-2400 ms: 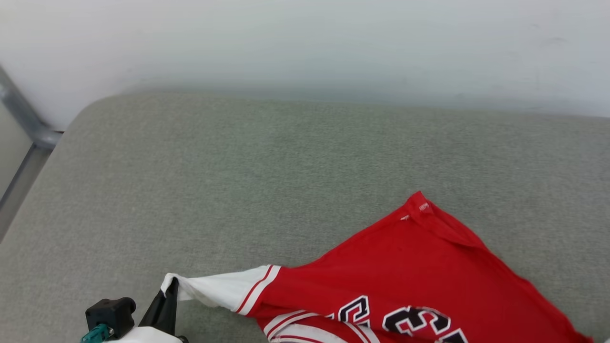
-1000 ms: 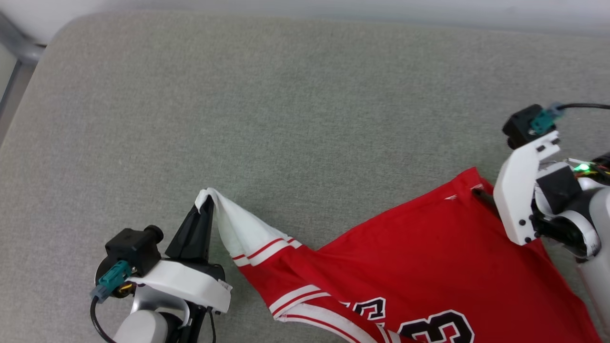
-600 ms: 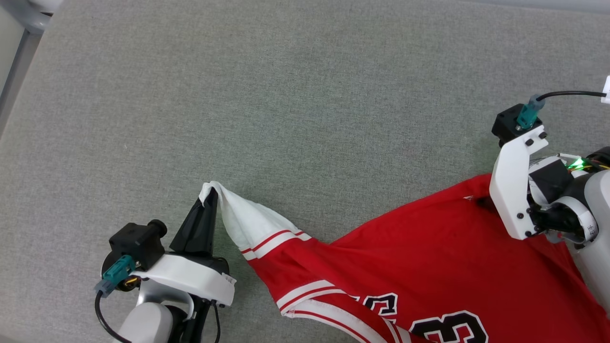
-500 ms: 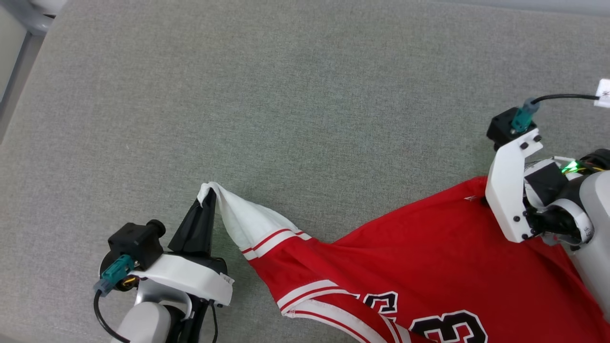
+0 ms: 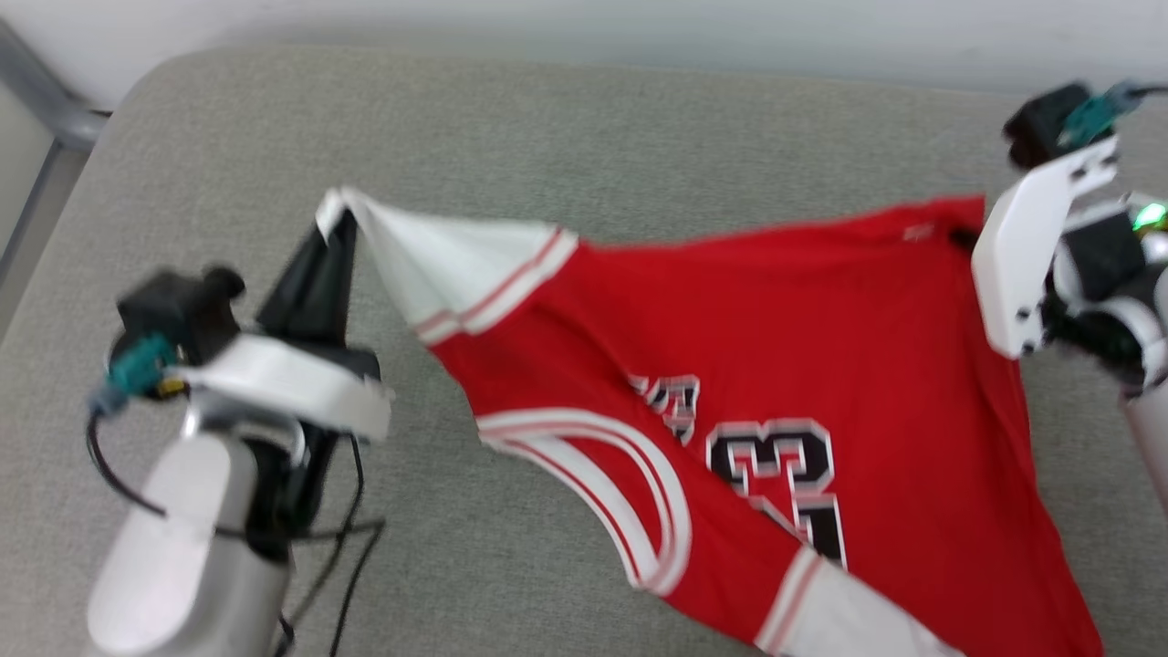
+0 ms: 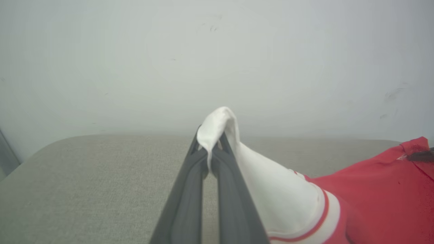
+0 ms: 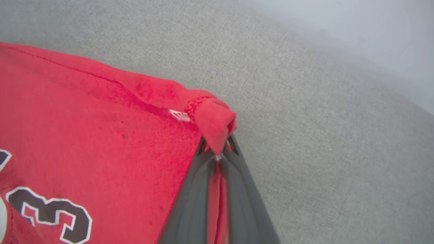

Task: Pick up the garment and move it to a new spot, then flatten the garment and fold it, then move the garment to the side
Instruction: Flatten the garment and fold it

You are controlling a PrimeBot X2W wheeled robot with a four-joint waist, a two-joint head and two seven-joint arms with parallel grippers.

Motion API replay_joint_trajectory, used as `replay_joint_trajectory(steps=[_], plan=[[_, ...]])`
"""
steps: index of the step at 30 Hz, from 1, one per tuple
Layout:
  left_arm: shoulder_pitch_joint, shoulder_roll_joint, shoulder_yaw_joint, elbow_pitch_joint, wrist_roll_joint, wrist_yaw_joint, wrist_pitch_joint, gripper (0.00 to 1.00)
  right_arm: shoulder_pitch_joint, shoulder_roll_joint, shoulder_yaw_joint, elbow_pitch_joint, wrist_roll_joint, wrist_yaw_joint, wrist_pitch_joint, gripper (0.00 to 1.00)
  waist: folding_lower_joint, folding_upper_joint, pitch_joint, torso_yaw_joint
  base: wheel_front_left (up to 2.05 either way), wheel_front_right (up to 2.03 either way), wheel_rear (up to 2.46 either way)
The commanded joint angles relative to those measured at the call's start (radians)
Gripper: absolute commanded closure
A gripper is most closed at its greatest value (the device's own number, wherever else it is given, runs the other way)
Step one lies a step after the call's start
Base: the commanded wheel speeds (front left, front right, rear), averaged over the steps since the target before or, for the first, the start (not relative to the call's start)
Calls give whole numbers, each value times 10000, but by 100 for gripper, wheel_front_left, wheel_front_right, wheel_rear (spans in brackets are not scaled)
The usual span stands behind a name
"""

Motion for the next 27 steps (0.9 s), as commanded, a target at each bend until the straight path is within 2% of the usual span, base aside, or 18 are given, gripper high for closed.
replay_joint_trajectory(steps=[1, 7, 16, 25, 27], plan=[[-680, 86, 55, 129, 27, -63, 144, 100, -441, 129, -301, 99, -202, -11, -319, 100, 0, 0, -171, -214, 0, 0, 0], [-3240, 235, 135, 1416, -122, -361, 594, 100, -1649, 658, -1246, 643, -982, -11, -1261, 100, 0, 0, -189, -542, 0, 0, 0], [-7287, 523, 154, 4234, 183, -583, 343, 100, -3912, 1474, -2473, 1693, -2077, -12, -2646, 100, 0, 0, 445, -961, 0, 0, 0], [-10668, 1223, 246, 6028, 438, -730, 48, 100, -6809, 1989, -2974, 2878, -3016, -14, -3815, 100, 0, 0, 1574, -1343, 0, 0, 0], [-10977, 1277, 275, 6188, 388, -738, 45, 100, -7081, 2031, -2998, 3008, -3081, -14, -3888, 100, 0, 0, 1730, -1360, 0, 0, 0]])
